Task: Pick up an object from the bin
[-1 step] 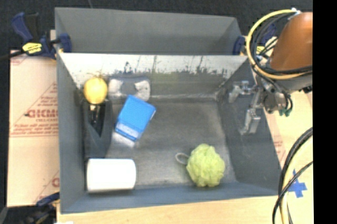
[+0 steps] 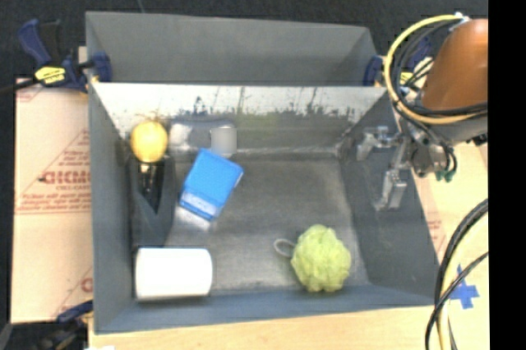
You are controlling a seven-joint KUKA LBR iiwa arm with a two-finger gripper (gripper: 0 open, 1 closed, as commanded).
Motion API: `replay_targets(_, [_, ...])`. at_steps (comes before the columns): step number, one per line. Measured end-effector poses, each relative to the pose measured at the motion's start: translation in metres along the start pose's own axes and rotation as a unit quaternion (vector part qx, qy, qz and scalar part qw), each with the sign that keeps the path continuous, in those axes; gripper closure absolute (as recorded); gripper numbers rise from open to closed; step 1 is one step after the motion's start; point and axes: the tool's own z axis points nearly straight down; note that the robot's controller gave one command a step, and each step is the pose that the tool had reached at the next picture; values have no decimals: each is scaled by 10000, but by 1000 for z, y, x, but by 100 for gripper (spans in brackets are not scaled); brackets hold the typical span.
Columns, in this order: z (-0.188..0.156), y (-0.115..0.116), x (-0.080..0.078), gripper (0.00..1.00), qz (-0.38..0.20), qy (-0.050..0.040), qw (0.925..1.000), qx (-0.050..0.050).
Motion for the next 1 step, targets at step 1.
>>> replay_targets(1, [37, 46, -23, 0, 500, -6, 9987, -12])
